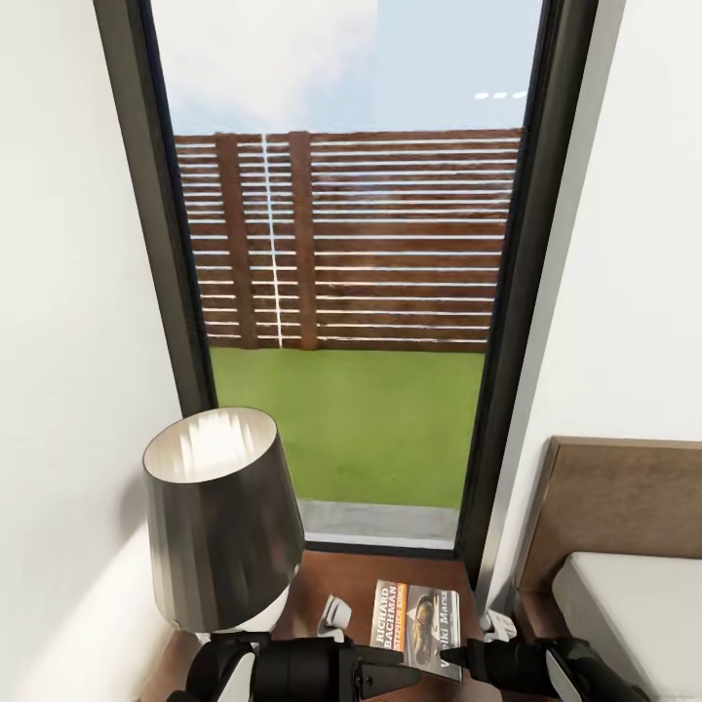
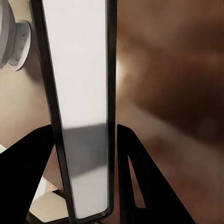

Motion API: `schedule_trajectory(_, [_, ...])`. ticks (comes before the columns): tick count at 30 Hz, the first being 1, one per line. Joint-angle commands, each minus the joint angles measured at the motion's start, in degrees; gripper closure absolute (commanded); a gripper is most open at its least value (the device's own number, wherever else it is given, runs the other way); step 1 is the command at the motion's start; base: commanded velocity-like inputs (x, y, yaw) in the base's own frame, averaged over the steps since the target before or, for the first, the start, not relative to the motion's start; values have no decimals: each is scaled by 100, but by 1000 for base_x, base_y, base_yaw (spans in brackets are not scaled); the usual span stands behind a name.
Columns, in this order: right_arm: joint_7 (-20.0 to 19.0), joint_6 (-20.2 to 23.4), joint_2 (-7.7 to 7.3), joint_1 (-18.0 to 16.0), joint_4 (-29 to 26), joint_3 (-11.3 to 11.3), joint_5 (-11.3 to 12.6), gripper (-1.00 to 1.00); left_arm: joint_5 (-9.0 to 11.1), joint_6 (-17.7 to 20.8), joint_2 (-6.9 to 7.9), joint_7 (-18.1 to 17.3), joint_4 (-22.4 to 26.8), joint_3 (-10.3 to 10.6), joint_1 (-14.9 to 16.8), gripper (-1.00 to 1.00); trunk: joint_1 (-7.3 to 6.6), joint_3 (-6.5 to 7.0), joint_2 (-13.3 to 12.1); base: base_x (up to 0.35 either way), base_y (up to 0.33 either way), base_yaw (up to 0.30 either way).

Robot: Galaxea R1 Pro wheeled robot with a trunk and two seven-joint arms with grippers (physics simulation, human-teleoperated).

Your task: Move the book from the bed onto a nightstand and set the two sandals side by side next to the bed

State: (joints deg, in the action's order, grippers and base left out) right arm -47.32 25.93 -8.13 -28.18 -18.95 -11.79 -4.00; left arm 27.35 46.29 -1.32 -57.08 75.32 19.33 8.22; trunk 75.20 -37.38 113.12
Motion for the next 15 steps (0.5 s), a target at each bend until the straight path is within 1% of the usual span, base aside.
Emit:
schedule_trajectory(1, [-32, 44, 4, -4, -8, -50, -31, 100, 25, 33, 0, 1, 0, 1, 4, -100, 22, -25, 44, 0, 0, 0])
schedule_trajectory(5, [-32, 44, 4, -4, -7, -51, -31, 100, 25, 31, 0, 2, 0, 1, 4, -100, 110, -96, 205, 0, 0, 0])
schedule_trajectory(15, [-32, 44, 4, -4, -5, -51, -31, 100, 25, 29, 2, -2, 0, 1, 4, -100, 110, -96, 205, 0, 0, 0])
